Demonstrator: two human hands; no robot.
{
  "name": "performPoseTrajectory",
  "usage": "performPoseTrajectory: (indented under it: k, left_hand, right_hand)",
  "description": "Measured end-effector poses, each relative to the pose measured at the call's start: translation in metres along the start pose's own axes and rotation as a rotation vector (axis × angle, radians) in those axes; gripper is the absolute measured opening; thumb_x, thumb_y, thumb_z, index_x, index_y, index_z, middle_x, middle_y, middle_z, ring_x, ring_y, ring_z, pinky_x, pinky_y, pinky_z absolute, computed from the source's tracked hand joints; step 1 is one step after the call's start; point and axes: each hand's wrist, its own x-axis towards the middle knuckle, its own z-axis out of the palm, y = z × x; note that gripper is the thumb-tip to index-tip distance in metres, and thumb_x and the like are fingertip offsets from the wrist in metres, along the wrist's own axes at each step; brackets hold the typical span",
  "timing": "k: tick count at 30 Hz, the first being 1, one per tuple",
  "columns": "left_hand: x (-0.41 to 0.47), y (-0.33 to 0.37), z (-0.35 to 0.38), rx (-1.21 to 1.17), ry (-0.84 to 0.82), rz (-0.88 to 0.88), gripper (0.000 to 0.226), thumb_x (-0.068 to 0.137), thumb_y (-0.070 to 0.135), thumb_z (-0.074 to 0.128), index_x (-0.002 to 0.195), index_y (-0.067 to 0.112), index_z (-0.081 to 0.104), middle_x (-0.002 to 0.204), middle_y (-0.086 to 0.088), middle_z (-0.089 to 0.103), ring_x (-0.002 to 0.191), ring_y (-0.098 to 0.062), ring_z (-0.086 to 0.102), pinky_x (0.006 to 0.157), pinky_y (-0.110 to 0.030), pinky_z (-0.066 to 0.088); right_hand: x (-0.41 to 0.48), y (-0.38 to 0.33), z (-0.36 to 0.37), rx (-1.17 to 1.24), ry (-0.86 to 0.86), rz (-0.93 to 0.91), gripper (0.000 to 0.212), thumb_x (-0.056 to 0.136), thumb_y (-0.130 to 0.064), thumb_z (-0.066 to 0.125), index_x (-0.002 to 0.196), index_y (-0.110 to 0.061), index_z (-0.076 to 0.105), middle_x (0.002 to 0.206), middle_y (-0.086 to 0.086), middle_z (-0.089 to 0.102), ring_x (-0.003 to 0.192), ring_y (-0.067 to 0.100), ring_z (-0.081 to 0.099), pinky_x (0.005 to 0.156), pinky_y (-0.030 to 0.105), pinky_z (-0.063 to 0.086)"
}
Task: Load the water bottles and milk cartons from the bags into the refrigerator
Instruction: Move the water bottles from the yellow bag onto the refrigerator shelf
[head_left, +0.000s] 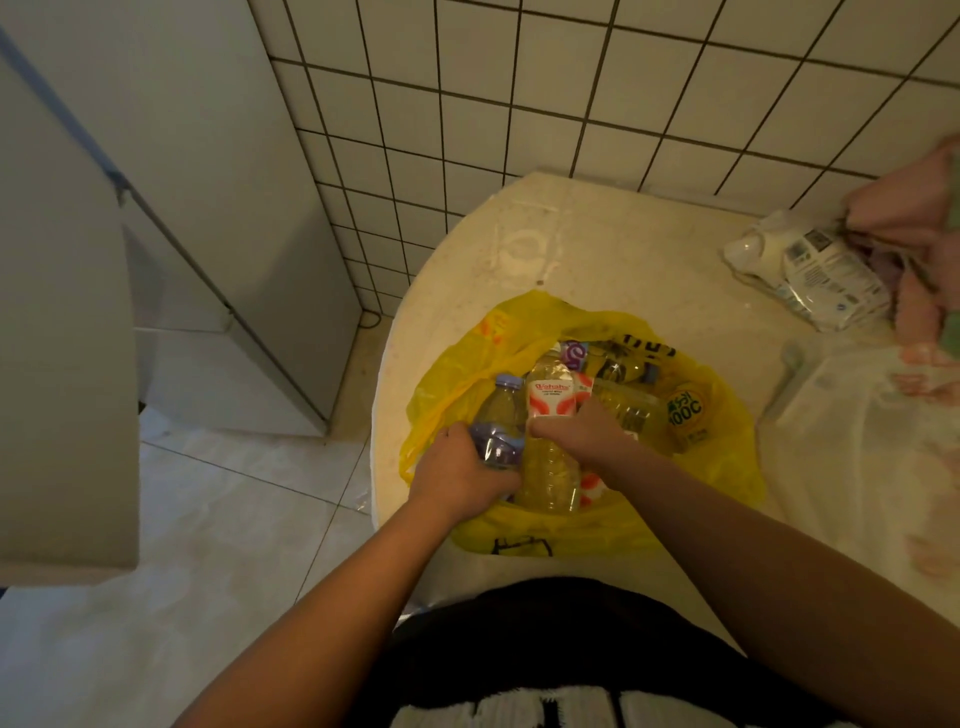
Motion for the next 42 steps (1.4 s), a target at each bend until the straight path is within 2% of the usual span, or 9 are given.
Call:
performPoseTrajectory:
  k: [7,9,11,22,25,29,34,39,42]
  left_hand:
    - [0.008,-0.018,-0.001,-0.139,-0.071,0.048,0.055,0.052,0.045,0.085,0.101,0.025,0.068,0.089,0.008,0.074,0.081,-0.01,0.07,0.073,-0.042,0.059]
    - [-0.005,-0.01,-0.007,-0.189,-0.052,0.073,0.057,0.058,0.031,0.088,0.109,0.023,0.064,0.097,0.009,0.072,0.088,-0.008,0.069,0.078,-0.034,0.059]
    - [-0.017,-0.005,-0.006,-0.237,-0.041,0.088,0.061,0.064,0.023,0.088,0.114,0.019,0.054,0.1,0.011,0.065,0.09,-0.004,0.064,0.073,-0.022,0.053]
    - [-0.086,0.035,0.013,-0.423,0.313,0.226,0.07,0.065,0.02,0.088,0.118,0.032,0.044,0.103,0.015,0.06,0.09,0.001,0.063,0.077,-0.025,0.055]
    - [-0.108,0.044,0.017,-0.501,0.396,0.255,0.075,0.066,0.015,0.089,0.123,0.026,0.043,0.108,0.013,0.061,0.094,0.002,0.063,0.077,-0.019,0.054]
    - [-0.138,0.047,0.018,-0.576,0.5,0.265,0.076,0.068,0.017,0.088,0.129,0.024,0.042,0.117,0.009,0.061,0.105,-0.001,0.063,0.081,-0.019,0.054]
    - [-0.177,0.03,0.013,-0.726,0.589,0.17,0.075,0.069,0.012,0.087,0.128,0.022,0.042,0.118,0.001,0.063,0.105,-0.009,0.067,0.084,-0.026,0.057]
    - [-0.22,-0.001,0.009,-0.804,0.653,0.075,0.07,0.067,0.016,0.087,0.121,0.029,0.044,0.117,0.0,0.063,0.104,-0.013,0.067,0.079,-0.023,0.057]
    - [-0.247,-0.024,0.008,-0.853,0.651,0.03,0.071,0.059,0.031,0.087,0.118,0.032,0.047,0.114,0.004,0.065,0.1,-0.009,0.068,0.075,-0.023,0.057]
  right_hand:
    - [-0.012,0.013,-0.003,0.172,-0.01,-0.031,0.049,0.071,-0.026,0.079,0.117,-0.018,0.063,0.105,0.002,0.069,0.091,0.018,0.065,0.07,0.031,0.054]
    - [-0.018,0.021,-0.009,0.178,0.001,-0.089,0.051,0.07,-0.031,0.081,0.116,-0.02,0.063,0.106,0.0,0.069,0.094,0.017,0.065,0.081,0.037,0.055]
    - [-0.028,0.027,-0.016,0.18,0.03,-0.131,0.051,0.073,-0.029,0.082,0.116,-0.018,0.058,0.105,-0.002,0.066,0.093,0.013,0.063,0.077,0.034,0.053]
    - [-0.091,0.056,-0.061,0.415,0.091,-0.474,0.061,0.072,-0.004,0.083,0.115,-0.026,0.047,0.105,-0.017,0.06,0.093,-0.009,0.061,0.066,0.005,0.048]
    - [-0.101,0.064,-0.072,0.457,0.055,-0.518,0.06,0.071,-0.003,0.083,0.112,-0.03,0.049,0.106,-0.016,0.062,0.094,-0.011,0.062,0.067,0.009,0.05]
    - [-0.111,0.068,-0.076,0.499,-0.053,-0.553,0.055,0.072,-0.005,0.083,0.109,-0.035,0.054,0.112,-0.008,0.068,0.101,0.004,0.066,0.077,0.022,0.053]
    - [-0.131,0.067,-0.063,0.562,-0.257,-0.532,0.045,0.081,-0.004,0.074,0.117,-0.026,0.058,0.105,-0.006,0.073,0.098,0.007,0.069,0.073,0.022,0.055]
    - [-0.158,0.071,-0.033,0.502,-0.435,-0.5,0.029,0.087,-0.017,0.067,0.114,-0.026,0.063,0.104,-0.008,0.074,0.095,0.009,0.07,0.066,0.02,0.053]
    - [-0.179,0.072,-0.008,0.459,-0.533,-0.451,0.035,0.082,-0.032,0.065,0.116,-0.024,0.064,0.104,-0.002,0.074,0.094,0.015,0.071,0.071,0.028,0.055]
